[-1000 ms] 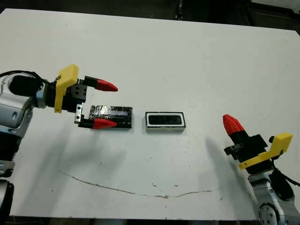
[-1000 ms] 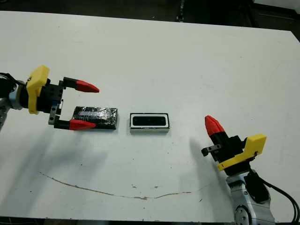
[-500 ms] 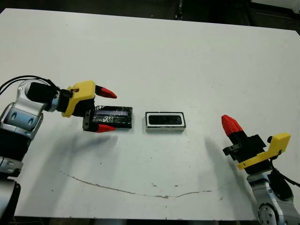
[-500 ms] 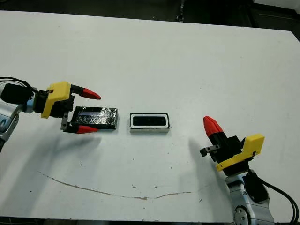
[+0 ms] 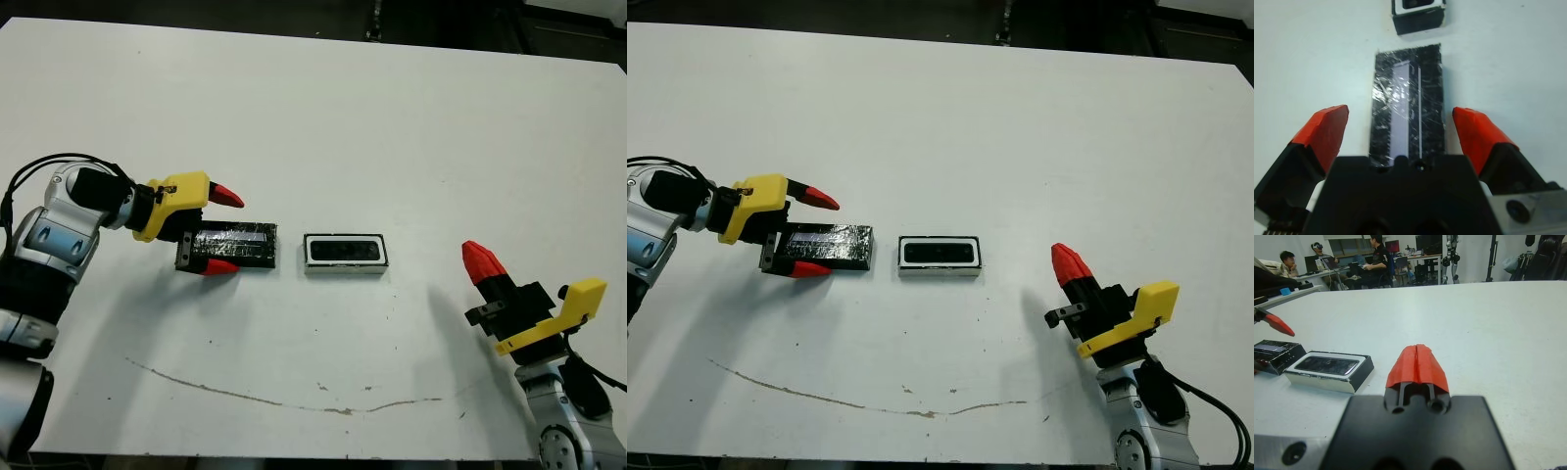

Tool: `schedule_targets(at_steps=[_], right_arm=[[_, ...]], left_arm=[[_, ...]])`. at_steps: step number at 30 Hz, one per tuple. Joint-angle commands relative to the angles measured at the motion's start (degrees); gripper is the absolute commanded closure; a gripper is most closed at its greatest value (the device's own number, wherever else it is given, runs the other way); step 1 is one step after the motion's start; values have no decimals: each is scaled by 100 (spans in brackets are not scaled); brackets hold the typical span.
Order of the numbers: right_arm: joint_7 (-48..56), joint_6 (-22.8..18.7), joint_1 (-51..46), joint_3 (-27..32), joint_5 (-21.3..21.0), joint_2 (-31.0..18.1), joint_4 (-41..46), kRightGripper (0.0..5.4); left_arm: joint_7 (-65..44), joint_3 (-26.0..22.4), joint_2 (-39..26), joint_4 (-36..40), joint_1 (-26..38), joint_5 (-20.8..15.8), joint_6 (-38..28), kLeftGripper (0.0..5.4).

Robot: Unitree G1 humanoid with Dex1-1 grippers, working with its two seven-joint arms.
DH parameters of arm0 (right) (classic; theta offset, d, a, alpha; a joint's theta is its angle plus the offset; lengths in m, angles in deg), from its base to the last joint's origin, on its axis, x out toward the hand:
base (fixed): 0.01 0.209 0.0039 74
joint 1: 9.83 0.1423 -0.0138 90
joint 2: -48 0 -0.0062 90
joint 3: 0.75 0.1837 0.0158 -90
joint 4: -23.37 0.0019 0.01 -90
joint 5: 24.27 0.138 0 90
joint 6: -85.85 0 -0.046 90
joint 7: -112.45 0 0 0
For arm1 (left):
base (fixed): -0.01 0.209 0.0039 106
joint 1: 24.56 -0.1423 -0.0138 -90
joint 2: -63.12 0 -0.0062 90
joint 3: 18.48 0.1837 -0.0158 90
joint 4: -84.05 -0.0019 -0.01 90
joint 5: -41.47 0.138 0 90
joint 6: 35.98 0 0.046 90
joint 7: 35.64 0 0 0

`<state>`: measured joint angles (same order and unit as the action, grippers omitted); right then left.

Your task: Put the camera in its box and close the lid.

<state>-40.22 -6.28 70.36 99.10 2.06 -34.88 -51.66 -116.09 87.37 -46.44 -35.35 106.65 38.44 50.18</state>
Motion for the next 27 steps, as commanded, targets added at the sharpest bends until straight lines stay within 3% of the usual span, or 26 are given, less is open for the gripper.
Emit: schedule_targets(at_steps=[1,6,12,22,27], right_arm=[[-77,18,-101,27,-76,-64,2,538],[-97,-88,-114,36,-27,-80,42,538],[-74,-11,-123,11,-27,-86,24,540],[-98,-104,-132,-5,29,-85,51,540],[-100,-119,-133,-8,51,-80,49,540]], left_arm=[[-283,-21,66,-305,168,-83,-76,0],[-377,-2,87,-452,224,-70,344,0],[-316,63,30,-208,193,31,817,70],[90,-257,96,87,-186,-192,696,214],[113,-386,178,107,-260,-399,737,224]])
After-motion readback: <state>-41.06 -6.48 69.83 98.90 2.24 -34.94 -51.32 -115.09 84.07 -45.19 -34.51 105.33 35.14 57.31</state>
